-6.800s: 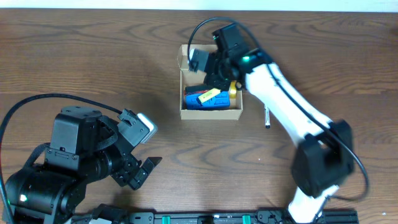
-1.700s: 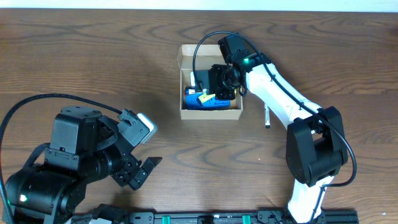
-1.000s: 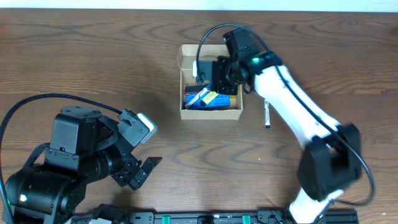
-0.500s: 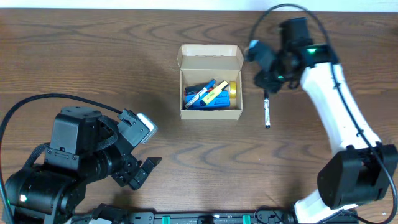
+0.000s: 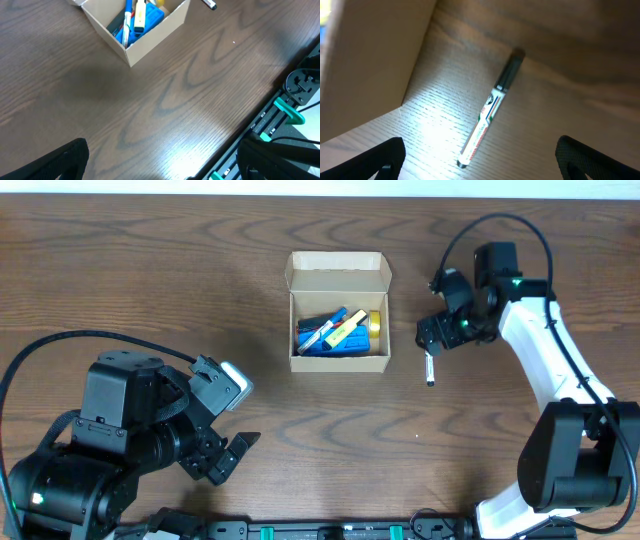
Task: Pack container
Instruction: 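Move the right gripper to the black marker and grasp it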
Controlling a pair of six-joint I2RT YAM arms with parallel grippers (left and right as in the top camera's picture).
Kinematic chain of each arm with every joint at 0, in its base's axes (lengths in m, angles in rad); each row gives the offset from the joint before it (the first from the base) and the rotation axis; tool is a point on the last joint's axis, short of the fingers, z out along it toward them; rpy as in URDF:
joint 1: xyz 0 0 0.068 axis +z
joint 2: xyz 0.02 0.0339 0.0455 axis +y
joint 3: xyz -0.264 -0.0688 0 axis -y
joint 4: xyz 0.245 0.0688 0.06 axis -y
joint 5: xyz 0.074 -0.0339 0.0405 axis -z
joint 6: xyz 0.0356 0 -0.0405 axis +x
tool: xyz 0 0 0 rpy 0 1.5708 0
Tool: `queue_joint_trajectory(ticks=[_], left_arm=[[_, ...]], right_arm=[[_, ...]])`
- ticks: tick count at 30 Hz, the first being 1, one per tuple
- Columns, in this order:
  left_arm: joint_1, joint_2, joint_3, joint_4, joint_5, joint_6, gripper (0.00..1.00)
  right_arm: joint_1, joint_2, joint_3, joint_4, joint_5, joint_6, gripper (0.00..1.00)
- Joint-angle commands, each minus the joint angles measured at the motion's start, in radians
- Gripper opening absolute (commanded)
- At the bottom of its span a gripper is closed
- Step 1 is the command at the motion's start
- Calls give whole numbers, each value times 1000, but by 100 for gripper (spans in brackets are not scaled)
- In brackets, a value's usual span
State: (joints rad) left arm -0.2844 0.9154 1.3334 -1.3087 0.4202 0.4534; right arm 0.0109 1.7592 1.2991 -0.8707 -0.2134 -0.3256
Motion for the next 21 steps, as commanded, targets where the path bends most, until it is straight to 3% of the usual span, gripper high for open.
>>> queue_joint_trajectory(ticks=[1,8,13,21], left_arm=[[-4,0,-4,-3,17,11,95],[-4,0,-4,-3,18,11,95],[-4,0,-4,-3,17,11,95],[-4,0,-4,-3,17,11,95]], right_arm=[[6,4,-49,19,-53,71,99],[7,4,-87,66,-116,109,99],[39,10,-100,87,80,304,94],[129,17,-100,124,271,479,93]])
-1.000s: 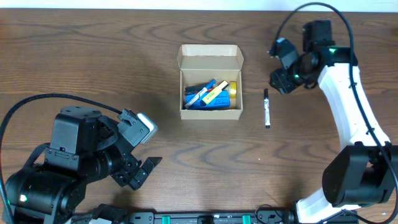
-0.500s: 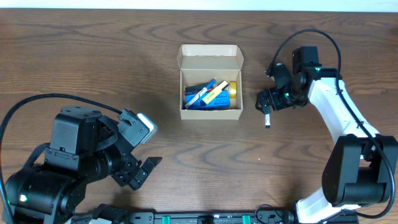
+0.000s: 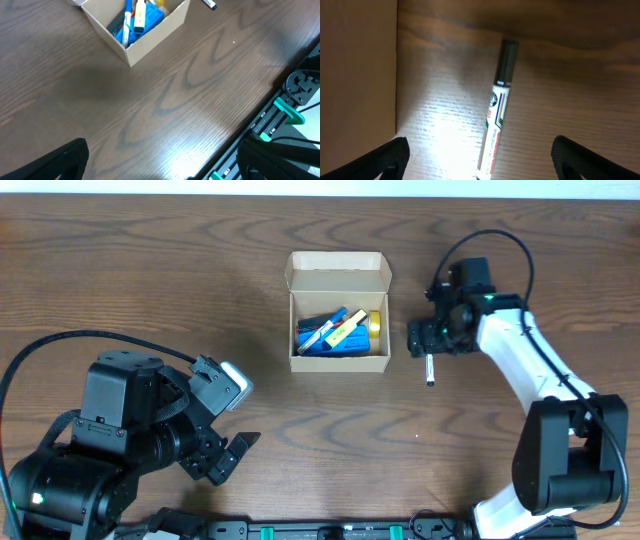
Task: Pack container
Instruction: 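Move the right gripper to the black marker and grasp it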
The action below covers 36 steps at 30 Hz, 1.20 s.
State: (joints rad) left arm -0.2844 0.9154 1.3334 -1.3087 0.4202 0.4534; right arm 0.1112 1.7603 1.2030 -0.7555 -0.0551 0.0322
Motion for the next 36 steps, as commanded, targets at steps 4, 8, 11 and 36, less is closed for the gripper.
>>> queue_joint_trajectory(ticks=[4,8,11,36], left_arm=[[-4,0,-4,-3,18,11,95],[-4,0,-4,-3,18,11,95],[-4,0,-4,-3,17,11,95],[-4,0,-4,-3,18,11,95]], right_arm=[[36,47,-4,21,134,190,89],[36,86,-4,35,133,208,86],[36,103,-4,52,129,207,84],[36,202,-5,95,126,207,36]])
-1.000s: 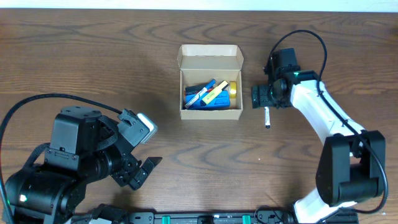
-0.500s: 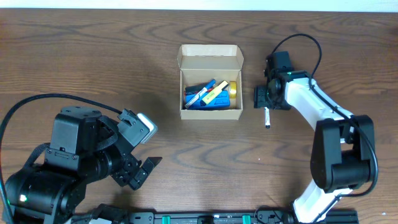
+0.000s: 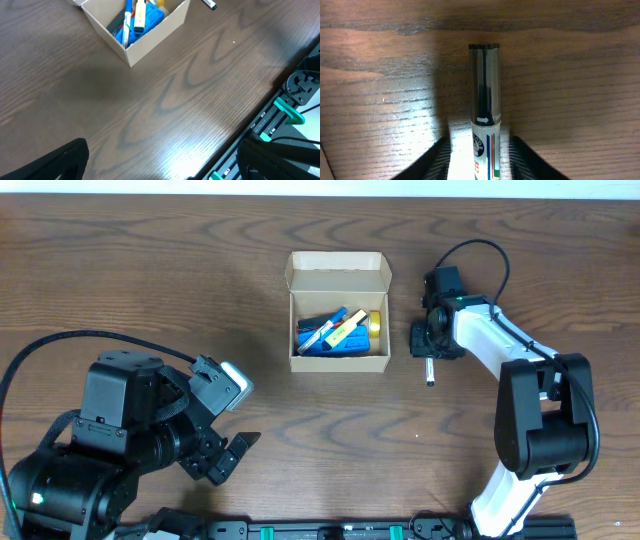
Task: Pack container
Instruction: 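Move the right gripper to the black marker and grasp it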
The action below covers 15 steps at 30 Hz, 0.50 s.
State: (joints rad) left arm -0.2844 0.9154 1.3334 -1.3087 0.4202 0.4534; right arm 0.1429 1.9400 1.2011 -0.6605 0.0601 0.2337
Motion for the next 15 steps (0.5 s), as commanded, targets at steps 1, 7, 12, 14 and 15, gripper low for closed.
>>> queue_joint_trajectory(ticks=[1,7,12,14,15], left_arm=[[-4,0,-4,-3,17,11,95],[-4,0,-4,-3,18,11,95],[-4,0,-4,-3,17,11,95],[-4,0,-4,-3,18,11,95],[-4,0,-4,-3,18,11,96]], right_arm=[[5,23,-2,0,11,5,34],[5,23,-2,0,11,5,19],[5,22,0,-1,11,5,6],[5,22,7,-4,11,6,3],[5,22,15,-8,11,5,1]])
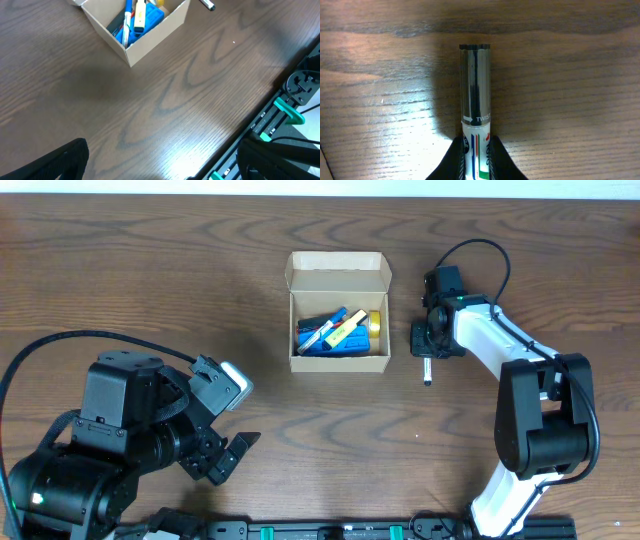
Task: Pack container
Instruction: 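Move the right gripper to the black marker and grasp it, then carry the black marker with the right gripper over the box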
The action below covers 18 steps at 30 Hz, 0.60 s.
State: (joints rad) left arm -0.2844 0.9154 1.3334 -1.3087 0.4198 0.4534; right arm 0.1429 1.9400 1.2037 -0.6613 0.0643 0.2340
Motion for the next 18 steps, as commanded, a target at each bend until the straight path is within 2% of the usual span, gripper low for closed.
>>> queue_joint_trajectory(ticks=[1,11,18], left_arm=[[-4,0,-4,-3,18,11,95],[-4,0,-4,-3,18,11,95],[-4,0,-4,-3,18,11,95]], right_arm=[[5,22,22,-14,6,5,1],[10,12,263,-185,-14,1,1],[82,12,483,-251,-111,-121,1]])
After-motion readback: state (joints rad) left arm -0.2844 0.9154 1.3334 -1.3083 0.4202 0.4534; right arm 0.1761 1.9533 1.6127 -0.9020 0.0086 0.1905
